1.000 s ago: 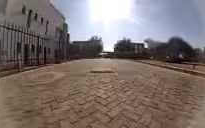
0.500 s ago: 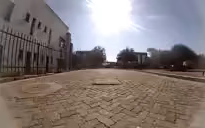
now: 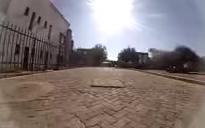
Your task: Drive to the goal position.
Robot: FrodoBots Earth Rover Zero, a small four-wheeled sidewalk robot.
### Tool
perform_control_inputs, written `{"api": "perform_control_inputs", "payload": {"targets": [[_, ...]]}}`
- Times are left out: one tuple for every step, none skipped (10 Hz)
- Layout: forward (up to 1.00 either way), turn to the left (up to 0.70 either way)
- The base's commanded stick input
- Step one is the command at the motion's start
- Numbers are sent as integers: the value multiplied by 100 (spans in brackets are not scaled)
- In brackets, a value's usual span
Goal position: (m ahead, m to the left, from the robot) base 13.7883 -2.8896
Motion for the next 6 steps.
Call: {"api": "perform_control_inputs", "payload": {"targets": [[100, 0], [100, 0], [100, 0], [100, 0], [100, 0], [100, 0]]}}
